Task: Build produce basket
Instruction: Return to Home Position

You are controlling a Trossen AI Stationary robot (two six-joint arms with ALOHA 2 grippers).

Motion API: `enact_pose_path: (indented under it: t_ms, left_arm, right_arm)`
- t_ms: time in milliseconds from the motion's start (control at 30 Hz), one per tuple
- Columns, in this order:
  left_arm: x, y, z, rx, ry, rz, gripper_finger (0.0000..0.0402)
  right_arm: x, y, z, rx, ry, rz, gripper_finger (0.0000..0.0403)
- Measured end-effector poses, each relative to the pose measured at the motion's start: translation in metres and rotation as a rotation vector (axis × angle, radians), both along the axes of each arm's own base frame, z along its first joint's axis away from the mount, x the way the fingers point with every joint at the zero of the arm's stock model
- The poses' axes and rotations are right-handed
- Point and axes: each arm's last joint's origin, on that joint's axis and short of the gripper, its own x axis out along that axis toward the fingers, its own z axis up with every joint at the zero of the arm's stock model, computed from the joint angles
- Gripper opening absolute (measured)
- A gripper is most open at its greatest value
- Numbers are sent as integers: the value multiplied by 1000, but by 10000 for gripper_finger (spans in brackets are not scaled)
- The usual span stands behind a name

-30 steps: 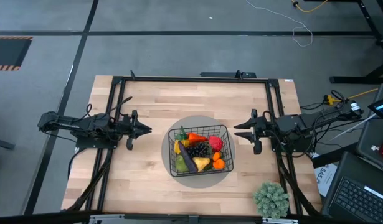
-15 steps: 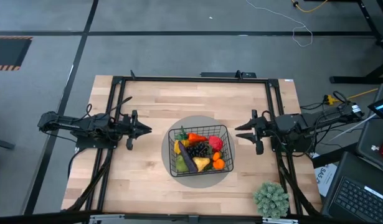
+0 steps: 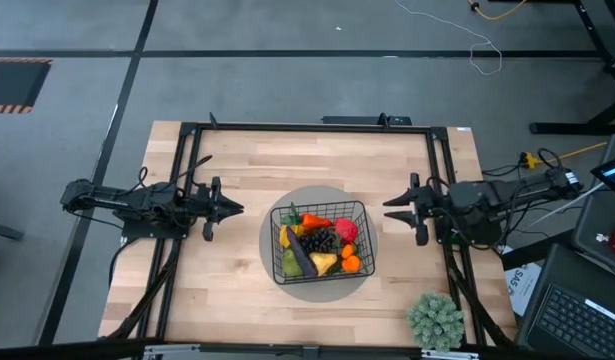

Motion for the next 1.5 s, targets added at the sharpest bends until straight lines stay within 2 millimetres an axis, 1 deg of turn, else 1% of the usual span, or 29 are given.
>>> enact_pose_path:
  t_ms: [167, 467, 533, 633, 700, 833, 967, 1067, 1167, 1500]
  left_arm:
    - [0, 0, 0, 0, 0, 0, 41]
    - [0, 0, 0, 0, 0, 0, 41]
    - [0, 0, 0, 0, 0, 0, 41]
    - [0, 0, 0, 0, 0, 0, 41]
    - [0, 0, 0, 0, 0, 0, 41]
    - [0, 0, 0, 0, 0, 0, 41]
    - [0, 0, 0, 0, 1, 0, 41]
    - [0, 0, 0, 0, 0, 0, 41]
    - [0, 0, 0, 0, 0, 0, 41]
    - [0, 0, 0, 0, 1, 0, 41]
  right_arm:
    - [-9, -6, 7, 14, -62, -27, 131]
    - [-36, -12, 12, 45, -137, -14, 131]
    - [-39, -12, 13, 46, -158, 19, 131]
    - [-42, -12, 14, 48, -186, 18, 131]
    - [-39, -12, 5, 43, -198, -11, 131]
    - [-31, -11, -23, 46, -214, -34, 131]
    - [-26, -10, -40, 37, -276, -32, 131]
    - [-25, -10, -47, 42, -296, -32, 131]
    - [-24, -10, -56, 39, -271, -32, 131]
    - [-23, -10, -59, -31, -253, -26, 131]
